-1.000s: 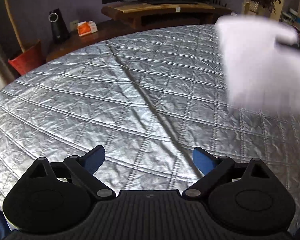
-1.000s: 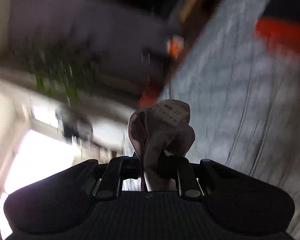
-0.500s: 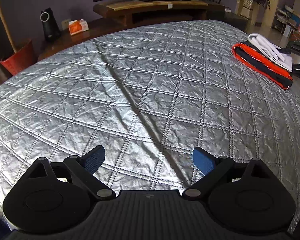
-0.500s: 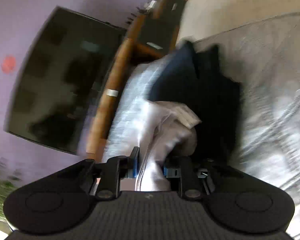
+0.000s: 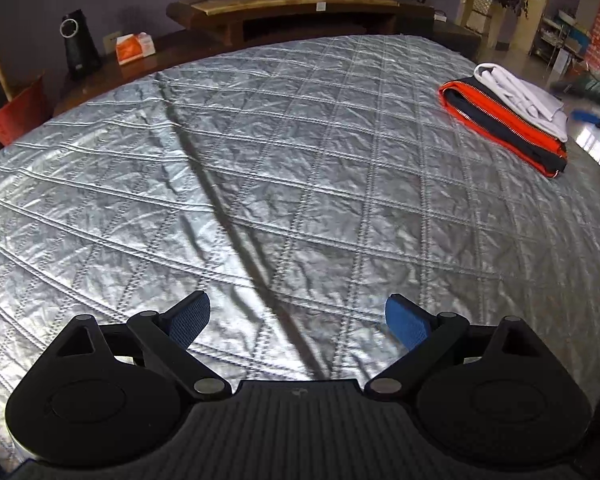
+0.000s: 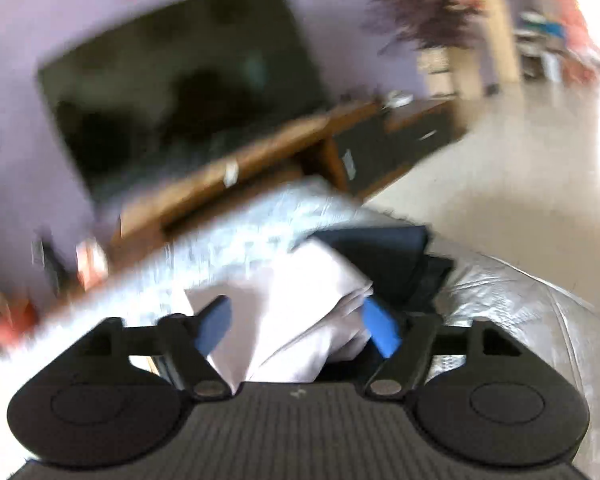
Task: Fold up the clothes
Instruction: 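Lift the folded grey garment with the right tool and carry it to the clothes stack, then lower the grey garment onto the navy-orange stack and open the right tool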
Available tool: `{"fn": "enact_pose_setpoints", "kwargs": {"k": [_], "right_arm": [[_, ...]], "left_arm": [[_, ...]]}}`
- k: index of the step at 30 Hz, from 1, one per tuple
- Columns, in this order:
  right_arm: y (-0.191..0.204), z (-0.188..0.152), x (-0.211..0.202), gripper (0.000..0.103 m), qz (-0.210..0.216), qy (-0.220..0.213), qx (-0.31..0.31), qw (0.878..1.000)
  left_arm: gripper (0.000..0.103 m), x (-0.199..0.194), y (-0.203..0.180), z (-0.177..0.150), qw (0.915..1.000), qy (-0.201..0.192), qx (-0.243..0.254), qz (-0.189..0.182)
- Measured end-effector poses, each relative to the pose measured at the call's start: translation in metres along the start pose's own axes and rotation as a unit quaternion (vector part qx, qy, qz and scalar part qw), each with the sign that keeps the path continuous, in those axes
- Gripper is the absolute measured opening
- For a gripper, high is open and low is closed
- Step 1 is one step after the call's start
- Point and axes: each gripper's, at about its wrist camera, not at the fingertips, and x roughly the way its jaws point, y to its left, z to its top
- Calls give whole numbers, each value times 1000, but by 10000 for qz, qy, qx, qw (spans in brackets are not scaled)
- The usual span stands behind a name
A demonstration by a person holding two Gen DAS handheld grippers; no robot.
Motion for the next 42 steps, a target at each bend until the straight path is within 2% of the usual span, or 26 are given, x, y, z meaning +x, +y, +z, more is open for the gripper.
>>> {"fn": "enact_pose_setpoints", "kwargs": {"k": [1,3,9,13,15,18,22,26,27,29,31,34,36,41,42], "right_arm": [[1,-1,7,64,-86,278,-76,9995],[-8,-5,12,61,-160,459,241,9985],[-14,-23,-20,65,-63,211,124,9997],[-35,-9,-16,63,-299,-4,802,9963],[-46,0,-10,61,-570,10,734,9957],[-54,13,0,61,-653,-52,594,9961],[-52,25,10,62,-458,-36,368,9983],[-44,54,15,64,251,-149,350,9990],[-41,66,20,65,408,-1,318,9987],[-35,87,42,71,777,632,163,9948],[-25,104,65,70,847,1223,-182,9887],[-9,114,73,71,899,1488,-684,9824],[-2,116,81,72,637,1558,-961,9810],[-8,102,113,72,622,1989,-670,9758],[-10,99,116,68,663,2006,-586,9757]], "left_arm": [[97,-1,-1,0,10000,-8,-10,-33],[97,-4,-5,-2,10000,-34,19,-75],[97,-10,-12,-10,9998,-49,53,-159],[97,-16,-19,-15,9997,-100,28,-212],[97,-18,-22,-15,9997,-125,45,-225],[97,-18,-24,-14,9996,-157,38,-243],[97,-15,-22,-9,9995,-173,-60,-238],[97,-14,-22,-7,9996,-167,-63,-230],[97,-13,-22,-7,9996,-160,-57,-222],[97,-12,-22,-6,9996,-150,-60,-227],[97,-12,-22,-7,9996,-142,-26,-233],[97,-9,-22,-8,9997,-94,17,-212],[97,-8,-22,-9,9997,-76,27,-210],[97,-8,-22,-8,9997,-57,71,-240],[97,-7,-22,-8,9997,-46,75,-240]]}}
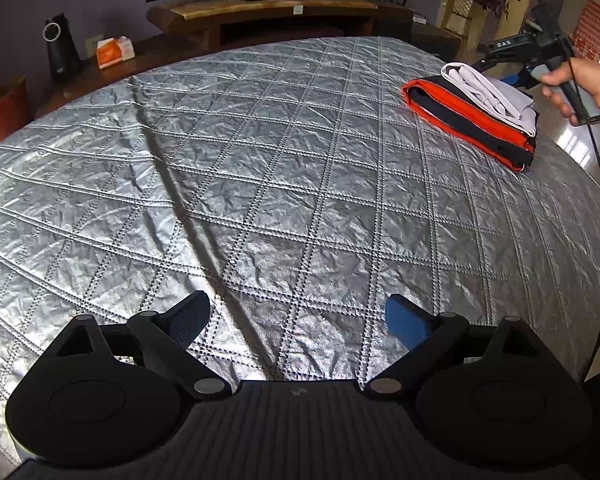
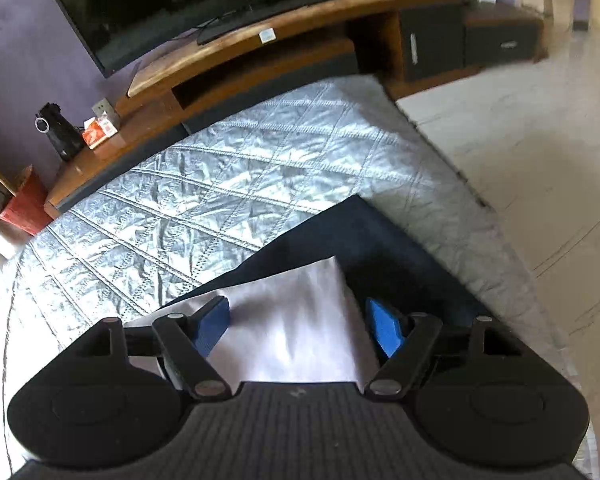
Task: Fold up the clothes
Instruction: 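Lower the grey garment onto the navy-orange stack and open the right tool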
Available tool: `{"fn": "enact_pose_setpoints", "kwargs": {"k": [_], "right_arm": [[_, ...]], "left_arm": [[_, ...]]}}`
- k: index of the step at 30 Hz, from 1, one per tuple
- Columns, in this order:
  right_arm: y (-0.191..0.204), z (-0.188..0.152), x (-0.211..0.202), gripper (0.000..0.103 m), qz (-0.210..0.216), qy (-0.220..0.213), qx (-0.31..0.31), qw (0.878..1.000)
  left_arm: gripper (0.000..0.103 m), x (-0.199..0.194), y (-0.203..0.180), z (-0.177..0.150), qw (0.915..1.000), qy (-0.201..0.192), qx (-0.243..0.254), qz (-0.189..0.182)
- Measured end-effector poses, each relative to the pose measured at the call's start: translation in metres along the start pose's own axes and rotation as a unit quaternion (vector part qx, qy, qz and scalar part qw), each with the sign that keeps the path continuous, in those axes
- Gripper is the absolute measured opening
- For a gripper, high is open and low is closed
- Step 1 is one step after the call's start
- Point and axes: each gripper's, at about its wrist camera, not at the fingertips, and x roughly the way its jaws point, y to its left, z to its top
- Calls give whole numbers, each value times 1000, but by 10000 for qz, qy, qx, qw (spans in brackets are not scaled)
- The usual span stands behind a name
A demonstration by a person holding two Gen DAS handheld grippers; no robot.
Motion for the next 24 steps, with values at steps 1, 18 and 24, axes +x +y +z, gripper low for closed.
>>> {"fn": "enact_pose_setpoints", "kwargs": {"k": [1,18,24], "right_arm": [[-2,-1,2,50,56,-4,67,10000],[-3,-14,-60,41,-589,-1824,43,9814],[-28,-86,-95,40,-830,-1875,454,9777]], "left_arm": [[97,0,0,0,10000,9,3,1],[97,7,-8,-1,9999,101,107,-63],[97,4,-9,-1,9999,75,102,-80]]}}
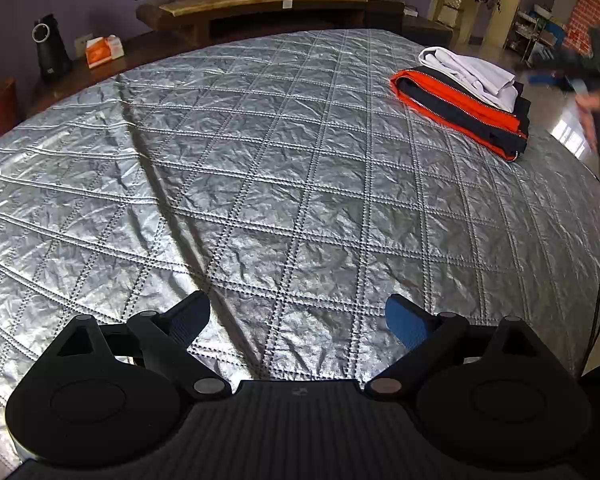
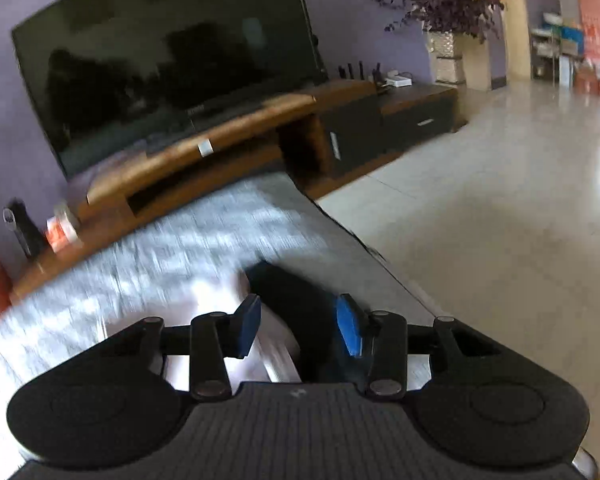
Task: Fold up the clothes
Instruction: 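Lower the grey garment onto the navy-orange stack and open the right tool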
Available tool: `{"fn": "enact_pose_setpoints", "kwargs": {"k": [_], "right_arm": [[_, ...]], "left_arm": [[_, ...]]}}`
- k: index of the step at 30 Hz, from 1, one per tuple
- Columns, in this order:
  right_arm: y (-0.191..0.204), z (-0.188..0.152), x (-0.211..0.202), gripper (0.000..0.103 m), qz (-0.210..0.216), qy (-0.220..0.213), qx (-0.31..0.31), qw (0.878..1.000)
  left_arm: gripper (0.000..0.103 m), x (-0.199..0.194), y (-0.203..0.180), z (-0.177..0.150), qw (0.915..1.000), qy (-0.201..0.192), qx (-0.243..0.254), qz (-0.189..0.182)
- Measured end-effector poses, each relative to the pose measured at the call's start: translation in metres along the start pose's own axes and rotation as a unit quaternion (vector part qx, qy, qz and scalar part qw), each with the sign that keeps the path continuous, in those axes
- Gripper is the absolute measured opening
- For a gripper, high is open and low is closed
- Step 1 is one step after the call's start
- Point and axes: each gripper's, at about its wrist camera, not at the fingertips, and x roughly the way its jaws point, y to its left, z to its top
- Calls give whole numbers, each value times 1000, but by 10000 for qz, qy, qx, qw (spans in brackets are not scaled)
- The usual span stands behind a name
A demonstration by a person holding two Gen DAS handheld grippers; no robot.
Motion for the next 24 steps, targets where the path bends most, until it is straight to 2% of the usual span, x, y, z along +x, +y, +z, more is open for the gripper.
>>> {"fn": "enact_pose_setpoints", "kwargs": {"k": [3,7,11,13,16,19,22,24], "right_arm": [[-12,-27,-10,41,205,156,325,9991],[-6,-34,5,41,246,288,143,9992],[12,-34,20,42,148,351,-639,9972],[23,-38,23,50,125,450,-1325,9901],[32,-49,23,54,64,471,-2074,9771],[29,-53,23,56,171,347,-2257,9734],[30,-45,29,67,304,194,-2207,9747],[34,-41,29,64,359,181,-2312,9721]], "left_arm": [[97,1,-3,-1,10000,23,29,-18],[97,5,-6,-3,9999,67,85,-37],[97,6,-5,-1,10000,75,54,-25],[97,5,-4,0,10000,62,23,-23],[97,5,-4,0,10000,56,24,-34],[97,6,-7,-1,9999,74,76,-48],[97,7,-8,-2,9999,99,96,-48],[97,9,-8,-2,9999,114,99,-44]]}}
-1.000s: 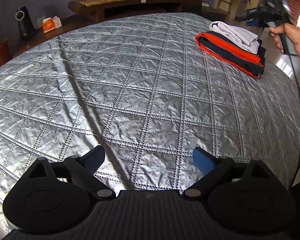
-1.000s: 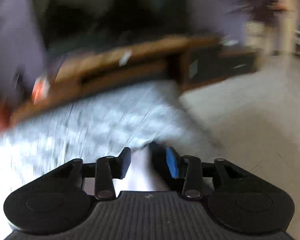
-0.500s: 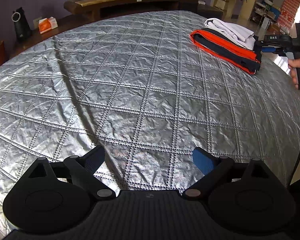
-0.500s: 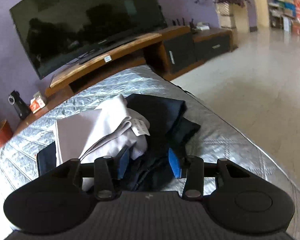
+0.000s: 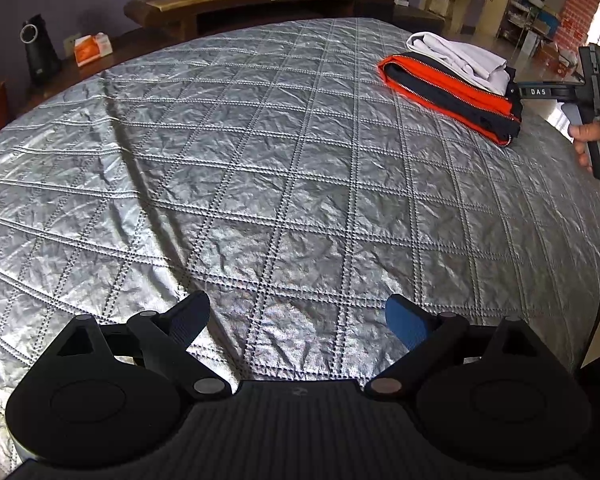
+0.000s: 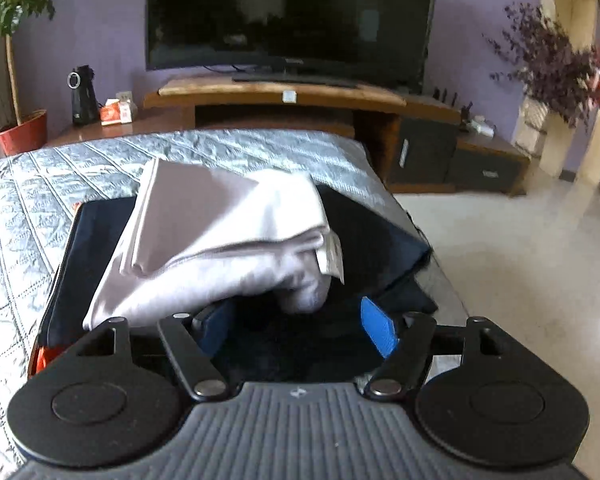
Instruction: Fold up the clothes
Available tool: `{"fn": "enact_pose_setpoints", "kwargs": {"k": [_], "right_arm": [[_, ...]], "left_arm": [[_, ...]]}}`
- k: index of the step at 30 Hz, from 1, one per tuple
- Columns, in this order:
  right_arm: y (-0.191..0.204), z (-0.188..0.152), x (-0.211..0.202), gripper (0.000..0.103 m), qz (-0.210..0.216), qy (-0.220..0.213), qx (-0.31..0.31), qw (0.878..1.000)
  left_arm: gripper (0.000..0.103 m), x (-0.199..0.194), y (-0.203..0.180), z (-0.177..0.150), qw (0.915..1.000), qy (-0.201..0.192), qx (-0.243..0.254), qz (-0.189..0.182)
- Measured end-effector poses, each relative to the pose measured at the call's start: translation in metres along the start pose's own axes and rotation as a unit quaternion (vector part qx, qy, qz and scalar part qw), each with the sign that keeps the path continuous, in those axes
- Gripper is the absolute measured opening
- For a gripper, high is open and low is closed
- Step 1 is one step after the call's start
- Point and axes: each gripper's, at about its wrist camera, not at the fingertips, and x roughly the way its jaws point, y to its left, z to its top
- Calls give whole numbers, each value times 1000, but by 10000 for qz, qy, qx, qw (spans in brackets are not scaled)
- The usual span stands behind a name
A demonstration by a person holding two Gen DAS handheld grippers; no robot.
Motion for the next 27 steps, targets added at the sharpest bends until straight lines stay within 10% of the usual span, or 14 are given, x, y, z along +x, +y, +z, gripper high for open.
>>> {"fn": "enact_pose_setpoints", "kwargs": {"k": [3,4,11,13,15,20,27], "right_arm": [[0,2,1,10,79,177,-172,9997],[2,3,2,9,3,297,-326,9990],[7,5,1,9,-952,542,-1411,9839],[4,6,0,44,-1200,511,-1342,9823],[3,5,-1,56,-1412,454,-1360,9795],[-5,10,-25,50,-1747,-160,-633,9825],[0,34,-22,49,-530,-579,567,9953]], "left_arm": [[97,0,1,1,10000,-12,-30,-2],[97,0,1,1,10000,-12,-26,0],[97,-1,0,1,10000,-15,-2,-13],[97,0,-1,1,10000,-11,7,-8],[97,0,-1,1,10000,-9,6,-9],[97,0,-1,2,10000,-8,-5,-6],[97,3,-3,1,10000,32,-20,-34]]}}
